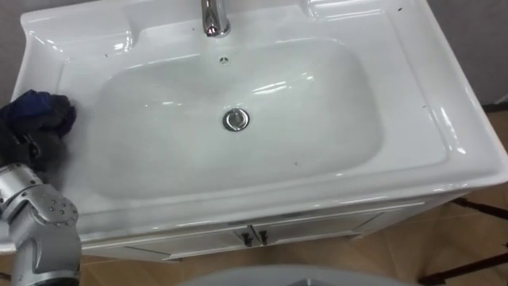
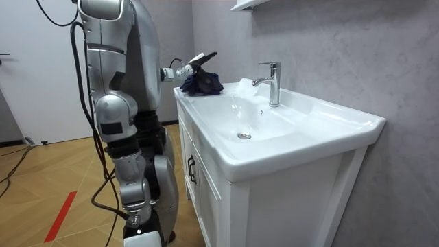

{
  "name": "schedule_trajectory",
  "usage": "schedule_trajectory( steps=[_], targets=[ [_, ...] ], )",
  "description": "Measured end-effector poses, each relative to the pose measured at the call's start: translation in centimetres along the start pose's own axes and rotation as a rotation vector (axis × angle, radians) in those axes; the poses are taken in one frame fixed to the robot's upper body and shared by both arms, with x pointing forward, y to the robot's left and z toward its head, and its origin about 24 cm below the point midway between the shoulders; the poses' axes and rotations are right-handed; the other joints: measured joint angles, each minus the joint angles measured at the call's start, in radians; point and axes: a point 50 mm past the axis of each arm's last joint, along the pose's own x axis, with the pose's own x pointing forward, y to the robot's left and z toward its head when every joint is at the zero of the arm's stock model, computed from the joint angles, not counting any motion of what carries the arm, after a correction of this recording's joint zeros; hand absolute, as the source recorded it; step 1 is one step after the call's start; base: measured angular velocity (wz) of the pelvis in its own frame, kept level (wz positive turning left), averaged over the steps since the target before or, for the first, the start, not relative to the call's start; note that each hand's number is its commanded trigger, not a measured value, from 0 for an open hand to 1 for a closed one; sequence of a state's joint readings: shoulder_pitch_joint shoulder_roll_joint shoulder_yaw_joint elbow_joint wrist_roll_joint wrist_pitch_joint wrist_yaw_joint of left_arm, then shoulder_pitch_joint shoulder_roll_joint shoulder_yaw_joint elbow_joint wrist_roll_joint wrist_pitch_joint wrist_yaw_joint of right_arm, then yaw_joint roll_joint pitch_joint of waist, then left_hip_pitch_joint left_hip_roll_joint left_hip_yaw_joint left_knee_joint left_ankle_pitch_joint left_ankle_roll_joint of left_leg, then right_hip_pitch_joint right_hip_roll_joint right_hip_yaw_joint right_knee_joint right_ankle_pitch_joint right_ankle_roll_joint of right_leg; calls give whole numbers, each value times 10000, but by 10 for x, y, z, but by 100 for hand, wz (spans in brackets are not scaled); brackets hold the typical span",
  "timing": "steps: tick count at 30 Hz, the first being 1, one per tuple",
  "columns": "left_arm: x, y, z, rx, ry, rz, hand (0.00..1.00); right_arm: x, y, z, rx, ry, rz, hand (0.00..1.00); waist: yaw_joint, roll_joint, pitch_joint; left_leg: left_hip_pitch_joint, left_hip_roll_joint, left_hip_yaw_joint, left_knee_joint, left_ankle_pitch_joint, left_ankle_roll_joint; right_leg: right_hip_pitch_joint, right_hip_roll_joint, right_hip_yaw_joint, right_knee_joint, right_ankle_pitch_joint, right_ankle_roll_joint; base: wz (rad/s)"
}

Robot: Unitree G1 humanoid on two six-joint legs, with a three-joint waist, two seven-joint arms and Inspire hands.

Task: Wipe basin

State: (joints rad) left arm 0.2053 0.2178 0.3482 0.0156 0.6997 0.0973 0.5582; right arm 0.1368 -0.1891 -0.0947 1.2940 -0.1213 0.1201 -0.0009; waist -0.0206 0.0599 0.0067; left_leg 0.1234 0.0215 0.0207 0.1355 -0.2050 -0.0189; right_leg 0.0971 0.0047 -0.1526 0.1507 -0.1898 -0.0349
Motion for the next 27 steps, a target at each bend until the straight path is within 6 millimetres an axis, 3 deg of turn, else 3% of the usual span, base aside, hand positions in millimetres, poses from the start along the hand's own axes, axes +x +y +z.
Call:
schedule_trajectory(
  steps=[18,27],
  targets=[
    [18,4,24,-1881,-188,363,0,0,-1,9,38,-416,39,0,23,42,-32,52,-6,-14,3,-1,0,49,16,15,-9,2,13,0],
    [25,14,27,-2207,-205,863,0,0,-1,7,168,-379,1,0,282,162,-116,50,-11,-91,2,-1,1,18,17,97,-2,4,13,-1]
  ],
)
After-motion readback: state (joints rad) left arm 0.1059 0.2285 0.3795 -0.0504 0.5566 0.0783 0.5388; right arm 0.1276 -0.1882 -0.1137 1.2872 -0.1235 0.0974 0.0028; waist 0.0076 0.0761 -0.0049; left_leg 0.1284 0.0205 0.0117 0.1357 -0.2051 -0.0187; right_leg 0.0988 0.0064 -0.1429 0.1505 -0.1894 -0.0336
